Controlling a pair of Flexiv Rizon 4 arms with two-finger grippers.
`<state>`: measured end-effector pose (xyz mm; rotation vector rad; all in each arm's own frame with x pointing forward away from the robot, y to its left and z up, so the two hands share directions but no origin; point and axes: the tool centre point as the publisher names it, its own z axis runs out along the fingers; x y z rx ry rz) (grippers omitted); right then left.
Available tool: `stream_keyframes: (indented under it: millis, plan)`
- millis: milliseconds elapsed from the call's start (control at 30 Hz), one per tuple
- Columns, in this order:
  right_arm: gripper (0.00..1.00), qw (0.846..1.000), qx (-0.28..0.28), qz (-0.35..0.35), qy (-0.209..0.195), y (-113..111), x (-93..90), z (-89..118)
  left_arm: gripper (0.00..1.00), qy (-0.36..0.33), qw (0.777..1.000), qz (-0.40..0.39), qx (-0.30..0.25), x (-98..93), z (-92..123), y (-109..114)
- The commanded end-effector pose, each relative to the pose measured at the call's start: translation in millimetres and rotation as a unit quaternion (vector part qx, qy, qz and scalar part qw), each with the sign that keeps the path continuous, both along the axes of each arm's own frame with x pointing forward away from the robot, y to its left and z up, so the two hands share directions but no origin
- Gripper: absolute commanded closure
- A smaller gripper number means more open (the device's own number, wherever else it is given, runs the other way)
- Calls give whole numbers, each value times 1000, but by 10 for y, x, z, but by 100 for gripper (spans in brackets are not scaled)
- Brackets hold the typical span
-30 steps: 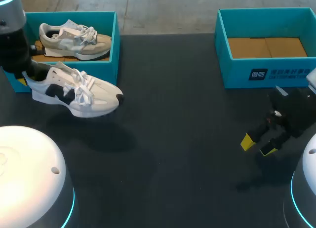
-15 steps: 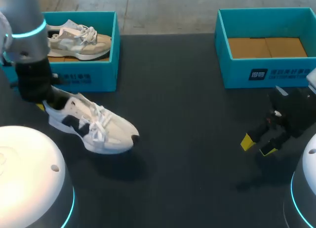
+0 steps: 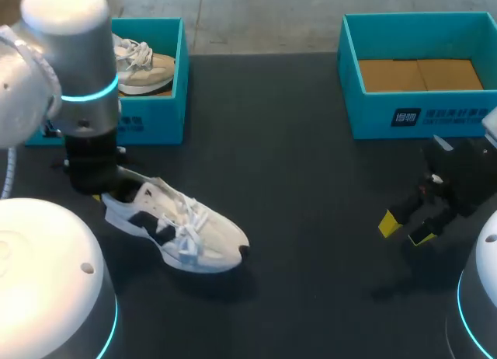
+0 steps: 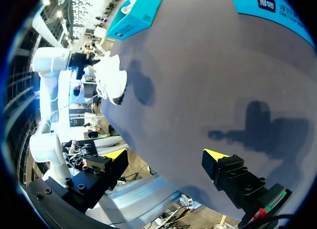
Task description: Take the shoe out of the shoebox, open the shoe tongue, remove and reinsert the insole, then place the shoe into the shoebox
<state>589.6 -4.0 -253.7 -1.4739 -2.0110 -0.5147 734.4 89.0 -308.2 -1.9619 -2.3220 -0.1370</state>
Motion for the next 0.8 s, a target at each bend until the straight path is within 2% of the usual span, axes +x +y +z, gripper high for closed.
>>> stream_keyframes:
  millis: [33,233,800]
  plan:
    - [0,1000,-1,-1,0,5,-10,-1,100,7,1000,10,11,-26,-75,-149]
    - [0,1000,-1,-1,0,5,-10,-1,100,13,1000,24,6,-100,-137,-286]
    - [0,1000,-1,-1,0,5,-10,-1,100,9,999,-20,-40,-407,-298,-675]
